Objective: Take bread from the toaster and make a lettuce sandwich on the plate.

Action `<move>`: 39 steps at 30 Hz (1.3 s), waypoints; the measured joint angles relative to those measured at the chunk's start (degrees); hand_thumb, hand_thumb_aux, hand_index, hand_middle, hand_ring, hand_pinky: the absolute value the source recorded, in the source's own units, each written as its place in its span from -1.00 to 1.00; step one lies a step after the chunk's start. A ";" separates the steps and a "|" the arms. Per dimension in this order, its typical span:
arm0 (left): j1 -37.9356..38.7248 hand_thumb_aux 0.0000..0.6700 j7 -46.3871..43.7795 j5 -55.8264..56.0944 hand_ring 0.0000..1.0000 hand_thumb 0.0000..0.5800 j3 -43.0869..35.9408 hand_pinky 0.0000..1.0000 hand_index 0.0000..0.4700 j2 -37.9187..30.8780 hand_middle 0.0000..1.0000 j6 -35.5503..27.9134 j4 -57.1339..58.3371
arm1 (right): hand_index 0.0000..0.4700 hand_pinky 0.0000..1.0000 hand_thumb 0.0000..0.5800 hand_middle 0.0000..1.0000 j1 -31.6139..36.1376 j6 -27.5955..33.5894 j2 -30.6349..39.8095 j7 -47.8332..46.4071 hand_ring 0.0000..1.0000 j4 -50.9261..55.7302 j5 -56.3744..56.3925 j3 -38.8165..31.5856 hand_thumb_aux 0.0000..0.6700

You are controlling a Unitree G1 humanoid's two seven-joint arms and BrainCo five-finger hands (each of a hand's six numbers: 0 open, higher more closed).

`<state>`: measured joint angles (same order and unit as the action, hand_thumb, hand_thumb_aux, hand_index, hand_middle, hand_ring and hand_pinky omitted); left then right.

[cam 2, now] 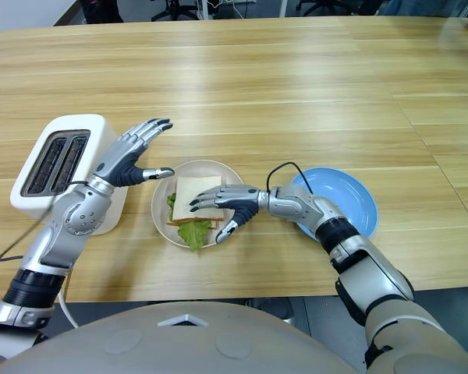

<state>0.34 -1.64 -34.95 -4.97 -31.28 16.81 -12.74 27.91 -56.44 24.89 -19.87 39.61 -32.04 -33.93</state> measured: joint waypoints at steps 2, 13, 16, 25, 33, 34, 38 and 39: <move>0.89 -1.00 -0.05 0.66 -1.00 -1.00 1.04 -1.00 -1.00 0.01 -1.00 0.10 -1.72 | -1.00 -1.00 -1.00 -1.00 2.21 0.63 -0.73 1.26 -1.00 2.70 -1.07 -0.14 -1.00; 7.65 1.00 -6.81 12.77 -1.00 1.00 2.45 -1.00 0.96 0.33 -1.00 3.21 -6.52 | 0.96 -1.00 1.00 -1.00 5.60 1.51 -1.56 6.18 -1.00 8.79 -1.46 1.08 1.00; 8.61 1.00 -7.64 15.23 -1.00 1.00 2.57 -1.00 0.96 0.75 -1.00 4.20 -8.31 | 0.96 -1.00 1.00 -1.00 3.27 0.50 0.03 5.04 -1.00 5.70 1.71 2.69 1.00; 12.13 1.00 -8.91 18.07 -1.00 1.00 3.71 -1.00 0.96 1.56 -1.00 7.41 -12.24 | 0.96 -1.00 1.00 -1.00 -8.01 3.68 7.38 3.06 -1.00 -20.05 11.94 12.35 1.00; 17.42 1.00 -12.23 20.59 1.00 1.00 3.36 1.00 0.96 1.56 1.00 9.59 -14.41 | 0.96 -1.00 1.00 -1.00 -22.68 10.08 12.82 -1.77 -1.00 -36.37 15.81 14.54 1.00; 18.46 1.00 -13.02 21.63 1.00 1.00 3.03 1.00 0.96 1.46 1.00 10.03 -14.56 | 0.96 -1.00 1.00 -1.00 -24.73 10.71 13.83 -2.59 -1.00 -37.82 16.53 14.67 1.00; 23.12 1.00 -16.89 26.45 1.00 1.00 0.64 1.00 0.96 0.54 1.00 11.57 -14.87 | 0.96 1.00 1.00 1.00 -31.73 13.17 15.60 -5.94 1.00 -40.10 21.44 14.59 1.00; 24.13 1.00 -17.92 27.55 1.00 1.00 -0.10 1.00 0.96 0.41 1.00 12.22 -14.83 | 0.96 1.00 1.00 1.00 -33.11 13.57 15.71 -6.68 1.00 -40.07 22.18 14.46 1.00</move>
<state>24.47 -19.56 -7.40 -5.07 -30.87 29.03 -27.57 -5.20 -42.87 40.60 -26.55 -0.46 -9.86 -19.47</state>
